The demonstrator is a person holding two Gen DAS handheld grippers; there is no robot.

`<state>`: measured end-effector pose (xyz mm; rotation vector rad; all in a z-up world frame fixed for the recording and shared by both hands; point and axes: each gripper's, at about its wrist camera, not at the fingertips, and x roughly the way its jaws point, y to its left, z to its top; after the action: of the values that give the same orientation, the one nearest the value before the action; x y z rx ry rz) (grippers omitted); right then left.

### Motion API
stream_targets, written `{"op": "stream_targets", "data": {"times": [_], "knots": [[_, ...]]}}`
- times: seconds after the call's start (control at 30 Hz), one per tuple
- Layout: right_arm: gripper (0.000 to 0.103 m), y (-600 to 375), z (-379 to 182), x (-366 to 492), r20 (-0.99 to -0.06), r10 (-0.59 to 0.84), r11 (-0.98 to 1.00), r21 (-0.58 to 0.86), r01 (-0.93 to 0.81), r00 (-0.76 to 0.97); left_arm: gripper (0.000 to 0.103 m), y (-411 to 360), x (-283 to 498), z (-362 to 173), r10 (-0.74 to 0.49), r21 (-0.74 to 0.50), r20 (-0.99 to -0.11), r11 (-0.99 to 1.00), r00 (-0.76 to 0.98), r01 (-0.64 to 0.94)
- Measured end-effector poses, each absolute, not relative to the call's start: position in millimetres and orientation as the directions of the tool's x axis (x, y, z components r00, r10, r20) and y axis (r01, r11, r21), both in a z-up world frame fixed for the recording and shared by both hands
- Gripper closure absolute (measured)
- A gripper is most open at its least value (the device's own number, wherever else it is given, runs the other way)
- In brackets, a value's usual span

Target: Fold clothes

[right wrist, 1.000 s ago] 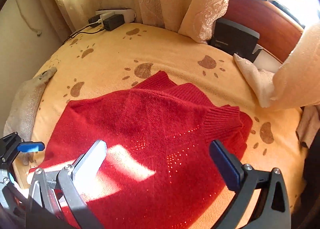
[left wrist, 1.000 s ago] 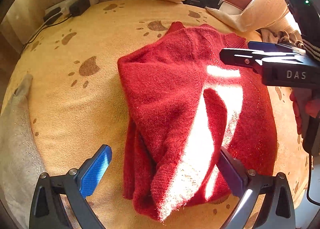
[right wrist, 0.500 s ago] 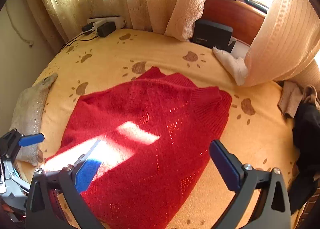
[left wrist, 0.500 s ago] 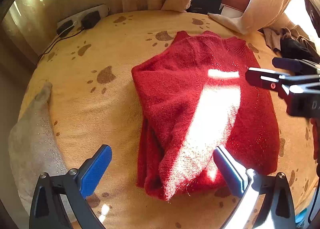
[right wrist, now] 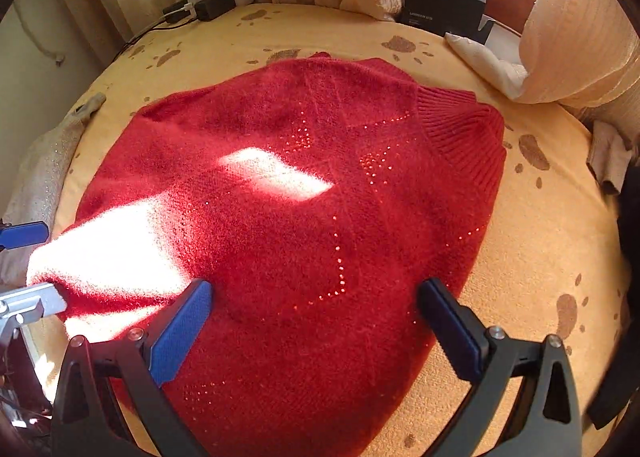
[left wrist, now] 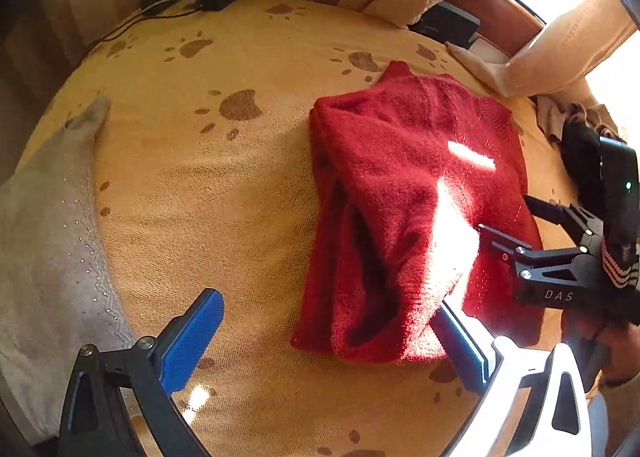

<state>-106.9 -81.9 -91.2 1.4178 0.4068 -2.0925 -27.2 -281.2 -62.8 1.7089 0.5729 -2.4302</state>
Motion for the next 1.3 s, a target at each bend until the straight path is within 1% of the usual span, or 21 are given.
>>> {"op": "stream_targets", "data": {"times": [0.2,0.33,0.43,0.5,0.63,0.7,0.77,0.83,1.0,1.1,1.3], "knots": [[0.0,-77.0,-77.1,-101.6,-0.909,-0.272,-0.83,0.056,0.555,-0.315,0.0,-308.6,-37.0,-72.8,0.31,-0.455,-0.865,-0.816,-0.395,0.357],[0.0,-66.0,-52.7,-86.0,-0.86,-0.34,-0.849,0.106,0.518,-0.381,0.0,-326.7,-36.0,-81.1,0.388,-0.543,-0.827,-0.739,-0.407,0.398],[0.0,-63.5,-37.2,-67.5,-0.823,-0.38,-0.844,0.121,0.522,-0.423,0.0,-334.8,-35.6,-85.7,0.399,-0.546,-0.83,-0.728,-0.391,0.416],[0.0,-67.9,-28.6,-49.5,-0.797,-0.395,-0.827,0.091,0.554,-0.458,0.0,-337.9,-35.2,-87.6,0.408,-0.549,-0.829,-0.726,-0.383,0.414],[0.0,-89.8,-16.3,-4.3,-0.738,-0.441,-0.747,-0.013,0.664,-0.511,0.0,-342.5,-32.6,-89.0,0.417,-0.55,-0.828,-0.731,-0.374,0.404],[0.0,-105.5,-14.0,19.8,-0.705,-0.483,-0.677,-0.076,0.733,-0.52,0.0,-347.2,-30.3,-90.1,0.416,-0.548,-0.831,-0.727,-0.37,0.414],[0.001,-122.7,-16.7,39.9,-0.692,-0.509,-0.6,-0.14,0.787,-0.511,0.0,-353.2,-27.8,-91.5,0.406,-0.537,-0.839,-0.722,-0.363,0.435],[0.004,-139.5,-24.8,52.3,-0.702,-0.518,-0.534,-0.181,0.826,-0.489,0.0,-360.0,-25.1,-93.4,0.405,-0.538,-0.84,-0.712,-0.361,0.452],[0.015,-166.8,-48.3,60.2,-0.737,-0.499,-0.435,-0.242,0.868,-0.455,0.0,-366.3,-19.2,-96.6,0.406,-0.539,-0.84,-0.703,-0.36,0.465],[0.018,-176.3,-61.9,58.7,-0.752,-0.482,-0.398,-0.271,0.877,-0.45,0.0,-366.5,-17.3,-98.0,0.408,-0.538,-0.841,-0.704,-0.355,0.464],[0.019,-186.4,-92.8,60.4,-0.783,-0.432,-0.325,-0.329,0.887,-0.448,0.0,-369.6,-16.2,-100.6,0.408,-0.537,-0.842,-0.698,-0.353,0.473]]}}
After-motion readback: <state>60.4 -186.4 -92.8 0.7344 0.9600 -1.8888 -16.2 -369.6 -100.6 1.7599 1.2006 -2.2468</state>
